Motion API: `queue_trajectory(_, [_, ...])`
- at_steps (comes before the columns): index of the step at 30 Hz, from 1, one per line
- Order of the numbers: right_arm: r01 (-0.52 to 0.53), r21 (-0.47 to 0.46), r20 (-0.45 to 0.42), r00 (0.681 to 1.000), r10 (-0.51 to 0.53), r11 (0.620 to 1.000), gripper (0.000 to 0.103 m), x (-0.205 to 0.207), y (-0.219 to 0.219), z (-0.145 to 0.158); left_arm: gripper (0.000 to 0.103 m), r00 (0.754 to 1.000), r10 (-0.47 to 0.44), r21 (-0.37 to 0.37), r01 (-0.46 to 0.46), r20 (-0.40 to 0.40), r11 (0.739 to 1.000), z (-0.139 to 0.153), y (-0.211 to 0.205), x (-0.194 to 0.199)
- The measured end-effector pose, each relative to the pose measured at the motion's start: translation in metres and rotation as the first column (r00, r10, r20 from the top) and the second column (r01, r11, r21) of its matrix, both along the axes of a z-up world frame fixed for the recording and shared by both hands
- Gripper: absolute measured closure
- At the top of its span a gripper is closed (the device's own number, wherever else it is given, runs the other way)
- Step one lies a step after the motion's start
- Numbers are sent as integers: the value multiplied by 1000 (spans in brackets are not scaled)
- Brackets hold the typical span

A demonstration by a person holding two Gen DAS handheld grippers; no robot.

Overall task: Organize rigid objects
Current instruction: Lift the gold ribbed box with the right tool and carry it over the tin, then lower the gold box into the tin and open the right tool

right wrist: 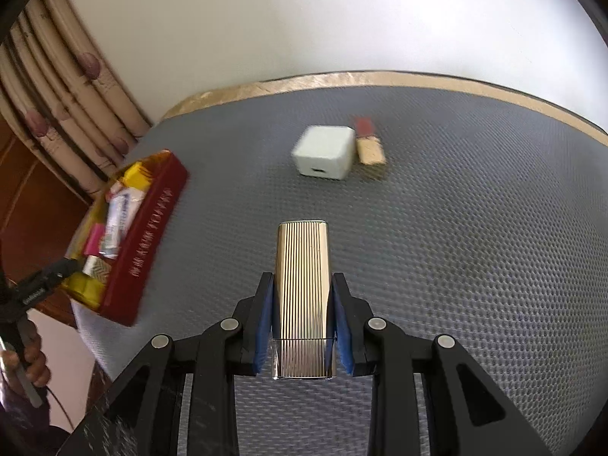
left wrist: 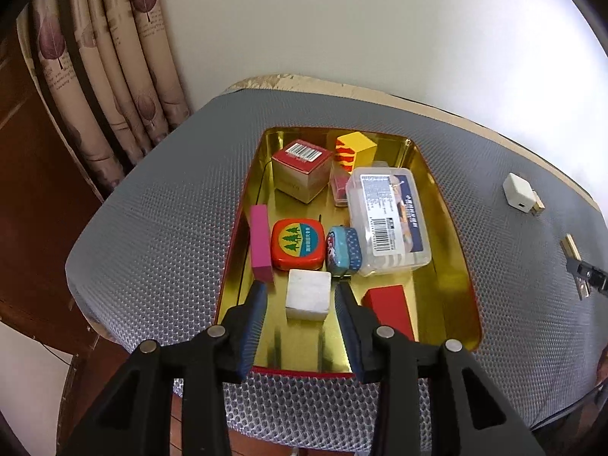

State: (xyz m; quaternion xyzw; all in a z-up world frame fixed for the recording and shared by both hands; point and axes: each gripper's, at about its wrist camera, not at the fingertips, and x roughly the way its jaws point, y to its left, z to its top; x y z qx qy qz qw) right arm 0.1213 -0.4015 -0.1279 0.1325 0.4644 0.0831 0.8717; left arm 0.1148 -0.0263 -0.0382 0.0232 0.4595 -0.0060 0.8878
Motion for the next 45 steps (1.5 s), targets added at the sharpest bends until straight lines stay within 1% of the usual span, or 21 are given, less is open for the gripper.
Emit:
queue_trajectory(6, [-75,41,40,996,73,996,76,4,40,29,64,1000,-7,-5,7,1,1000,2,1,-4])
queue_trajectory(9, [-128,78,53,991,124,989,76,9,67,41,64,1000,-5,-11,5,7,1000,4,4,-5])
queue_trajectory(12, [-179,119,57,983,173,977,76,16,93,48,64,1000,16,-7,-16,26,1000,8,10,-5])
queue_trajectory(14, [-210,137,55,977,204,968,76,21,111,51,64,998,47,-7,-47,33,999,9,18,-3])
queue_trajectory(16, [-248,149,51,969,243,957,76,27,130,50,64,993,111,-28,-110,28,994,10,33,0])
queue_trajectory(18, [-289,154,42,957,286,945,76,31,154,48,63,982,188,-57,-186,28,981,11,54,3])
queue_trajectory(21, [-341,139,38,940,339,930,76,36,187,43,63,959,280,-65,-278,33,958,11,78,4])
queue_trajectory(24, [-379,141,10,924,382,914,76,42,215,33,64,946,324,-102,-319,33,942,11,93,5])
queue_trajectory(28, [-422,123,-17,904,427,898,76,44,243,20,63,938,347,-105,-343,22,933,8,100,6])
queue_trajectory(31, [-430,106,-36,899,436,897,76,47,256,10,63,941,338,-104,-335,10,937,5,98,7])
queue_trajectory(34, [-435,79,-46,897,439,897,76,50,265,2,63,944,329,-83,-326,25,942,7,93,6])
queue_trajectory(37, [-438,66,-48,896,441,897,75,52,272,0,63,948,316,-64,-313,44,948,9,87,6])
queue_trajectory(41, [-437,64,-34,898,439,897,73,57,275,-1,63,952,304,-58,-301,35,952,6,84,7])
queue_trajectory(43, [-430,72,-9,902,432,900,68,54,267,4,63,951,307,-60,-305,25,950,4,84,7])
queue_trajectory(44, [-419,82,30,908,418,904,64,50,258,10,63,951,309,-64,-307,24,950,4,84,6])
queue_trajectory(45, [-404,86,62,914,400,911,56,45,248,15,63,951,308,-70,-306,24,949,4,83,6])
